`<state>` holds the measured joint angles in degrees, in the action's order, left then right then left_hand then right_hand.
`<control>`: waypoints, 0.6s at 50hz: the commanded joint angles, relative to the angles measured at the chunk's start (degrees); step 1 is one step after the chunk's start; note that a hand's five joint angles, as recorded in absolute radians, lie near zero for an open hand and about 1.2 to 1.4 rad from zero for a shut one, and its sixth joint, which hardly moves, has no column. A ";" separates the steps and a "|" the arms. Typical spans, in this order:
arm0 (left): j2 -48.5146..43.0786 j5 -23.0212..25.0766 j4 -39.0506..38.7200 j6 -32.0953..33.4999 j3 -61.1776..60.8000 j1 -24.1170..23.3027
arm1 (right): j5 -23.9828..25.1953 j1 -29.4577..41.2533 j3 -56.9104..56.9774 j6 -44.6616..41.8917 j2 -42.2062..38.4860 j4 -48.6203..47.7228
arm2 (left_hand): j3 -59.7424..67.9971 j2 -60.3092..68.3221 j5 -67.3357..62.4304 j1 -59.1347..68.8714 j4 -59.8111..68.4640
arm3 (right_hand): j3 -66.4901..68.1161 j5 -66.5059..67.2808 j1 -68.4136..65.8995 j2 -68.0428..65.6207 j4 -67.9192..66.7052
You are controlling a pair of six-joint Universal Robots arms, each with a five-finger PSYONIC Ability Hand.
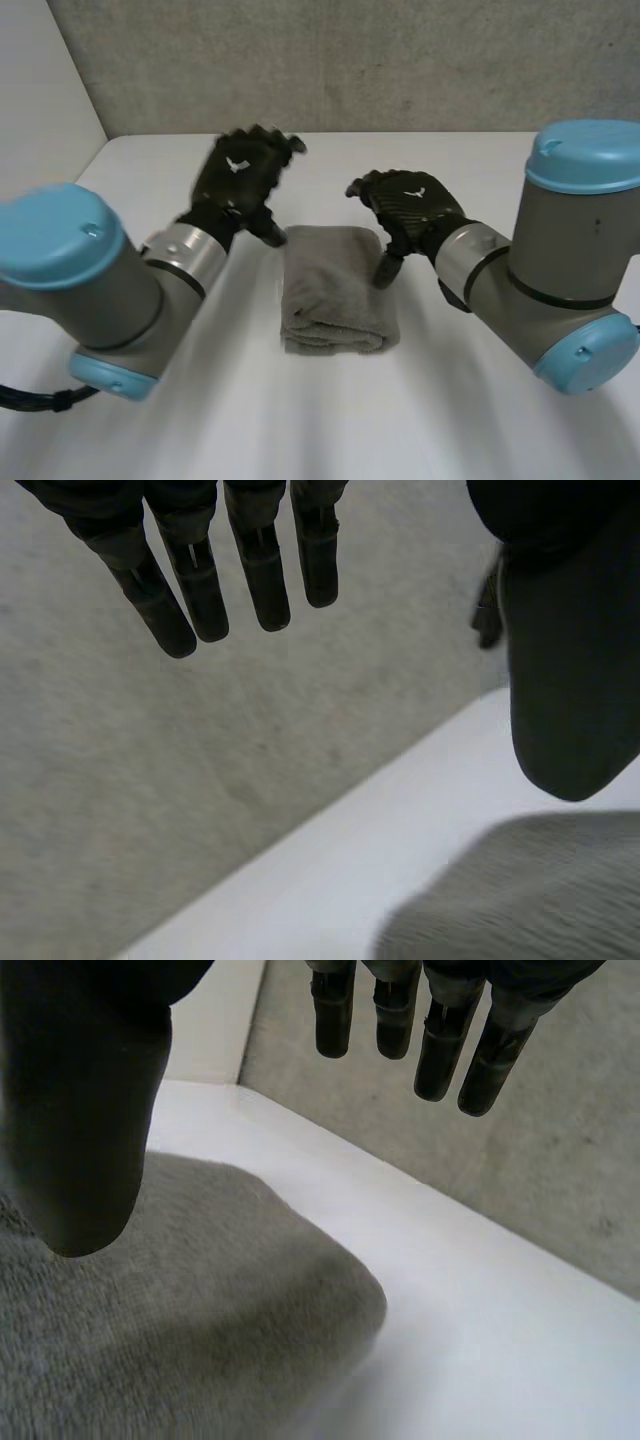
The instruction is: Fold the towel.
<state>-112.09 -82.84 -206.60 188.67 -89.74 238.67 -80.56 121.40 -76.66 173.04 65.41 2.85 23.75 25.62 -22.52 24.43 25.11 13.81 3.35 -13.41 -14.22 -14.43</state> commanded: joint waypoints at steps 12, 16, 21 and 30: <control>-12.98 -1.01 3.83 1.00 1.75 -4.17 | 1.63 -1.61 -0.60 -0.16 -13.89 -5.05 | -3.95 -5.82 12.72 -4.63 -5.31 | -3.81 -3.35 3.41 4.22 4.43; -12.71 -1.10 4.45 1.00 1.93 -3.91 | 1.54 -1.35 0.11 -0.24 -14.69 -4.96 | -4.28 -6.16 13.05 -4.97 -5.64 | -3.81 -3.35 3.41 4.22 4.43; -10.17 -1.01 5.33 1.00 2.37 -3.65 | 1.11 -1.52 0.90 0.46 -12.95 -4.79 | -4.45 -6.32 13.22 -5.13 -5.81 | -3.81 -3.35 3.41 4.22 4.43; 4.04 -1.18 11.90 0.48 6.49 -3.47 | 0.14 -3.02 0.99 0.63 3.59 -3.82 | -4.62 -6.49 13.39 -5.30 -5.98 | -3.81 -3.35 3.41 4.22 4.43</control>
<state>-116.18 -83.86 -199.03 189.54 -86.08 235.11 -79.83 119.46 -75.77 173.54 58.92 -1.51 23.58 25.62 -22.37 24.34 24.63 13.81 3.35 -13.19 -14.22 -14.43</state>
